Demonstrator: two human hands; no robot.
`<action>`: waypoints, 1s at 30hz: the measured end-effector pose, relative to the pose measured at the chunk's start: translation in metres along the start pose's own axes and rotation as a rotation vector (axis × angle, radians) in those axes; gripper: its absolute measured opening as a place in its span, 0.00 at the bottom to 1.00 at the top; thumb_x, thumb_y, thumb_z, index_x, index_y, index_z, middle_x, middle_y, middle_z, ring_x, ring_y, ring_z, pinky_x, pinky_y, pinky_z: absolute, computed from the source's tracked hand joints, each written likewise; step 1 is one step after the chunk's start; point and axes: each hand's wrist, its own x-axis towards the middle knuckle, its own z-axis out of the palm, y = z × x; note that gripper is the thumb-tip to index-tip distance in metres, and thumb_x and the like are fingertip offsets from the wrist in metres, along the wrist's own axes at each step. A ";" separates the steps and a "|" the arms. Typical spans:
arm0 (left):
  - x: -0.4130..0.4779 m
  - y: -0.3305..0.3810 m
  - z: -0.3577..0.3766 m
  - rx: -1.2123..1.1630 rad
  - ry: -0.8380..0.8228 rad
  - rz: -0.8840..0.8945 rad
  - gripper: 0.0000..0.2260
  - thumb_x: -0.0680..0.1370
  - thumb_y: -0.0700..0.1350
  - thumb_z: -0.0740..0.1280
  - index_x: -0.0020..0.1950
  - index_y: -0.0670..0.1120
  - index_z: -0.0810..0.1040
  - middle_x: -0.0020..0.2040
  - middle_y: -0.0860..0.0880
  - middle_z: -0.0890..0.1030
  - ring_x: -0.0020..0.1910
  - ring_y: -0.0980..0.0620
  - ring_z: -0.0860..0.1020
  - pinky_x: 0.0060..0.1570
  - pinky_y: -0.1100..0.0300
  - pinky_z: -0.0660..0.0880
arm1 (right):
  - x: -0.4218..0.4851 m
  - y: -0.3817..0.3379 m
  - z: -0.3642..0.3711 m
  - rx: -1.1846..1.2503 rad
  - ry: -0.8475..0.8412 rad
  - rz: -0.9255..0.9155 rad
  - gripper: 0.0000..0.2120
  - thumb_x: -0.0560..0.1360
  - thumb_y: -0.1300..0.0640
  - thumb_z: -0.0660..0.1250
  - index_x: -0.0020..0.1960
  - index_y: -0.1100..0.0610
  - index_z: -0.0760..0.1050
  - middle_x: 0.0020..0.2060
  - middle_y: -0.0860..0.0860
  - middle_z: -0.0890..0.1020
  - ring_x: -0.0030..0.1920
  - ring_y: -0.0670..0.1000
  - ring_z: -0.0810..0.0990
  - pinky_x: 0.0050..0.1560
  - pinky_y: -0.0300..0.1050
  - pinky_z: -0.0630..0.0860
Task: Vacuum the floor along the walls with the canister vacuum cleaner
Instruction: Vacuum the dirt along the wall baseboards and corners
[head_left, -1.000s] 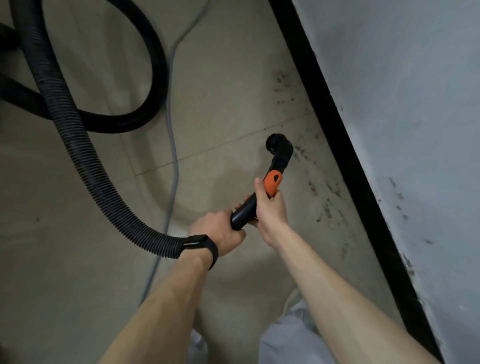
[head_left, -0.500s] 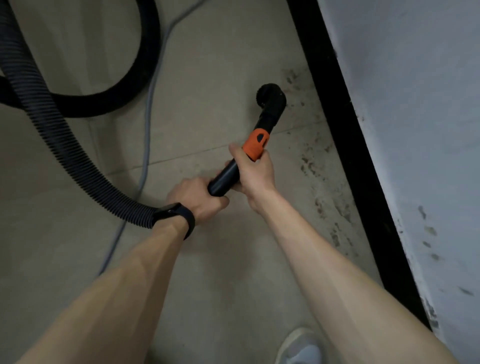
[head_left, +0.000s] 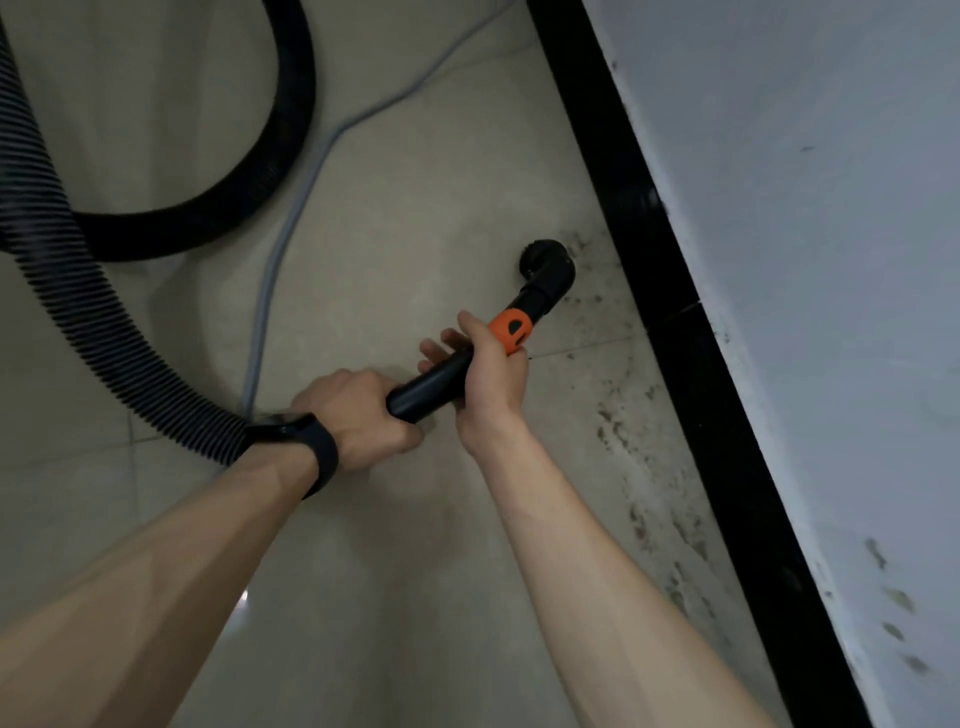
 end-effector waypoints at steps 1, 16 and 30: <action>0.004 0.005 -0.003 0.003 0.002 0.009 0.08 0.67 0.55 0.71 0.40 0.53 0.76 0.35 0.52 0.79 0.34 0.50 0.78 0.33 0.60 0.72 | 0.003 -0.007 0.002 0.047 0.007 0.011 0.12 0.78 0.62 0.71 0.57 0.60 0.71 0.36 0.55 0.81 0.33 0.56 0.85 0.36 0.50 0.83; 0.040 0.046 -0.021 -0.100 -0.039 0.058 0.06 0.69 0.54 0.67 0.40 0.53 0.75 0.38 0.51 0.79 0.35 0.51 0.78 0.31 0.62 0.69 | 0.037 -0.059 0.018 -0.107 0.164 -0.038 0.06 0.77 0.67 0.67 0.48 0.60 0.70 0.30 0.53 0.73 0.24 0.51 0.72 0.29 0.45 0.76; 0.054 0.080 -0.004 -0.426 -0.229 0.105 0.09 0.65 0.51 0.69 0.42 0.51 0.75 0.39 0.49 0.80 0.35 0.49 0.79 0.31 0.63 0.70 | 0.047 -0.090 -0.014 -0.350 0.189 -0.088 0.09 0.81 0.59 0.70 0.56 0.59 0.72 0.30 0.52 0.74 0.26 0.49 0.76 0.29 0.44 0.79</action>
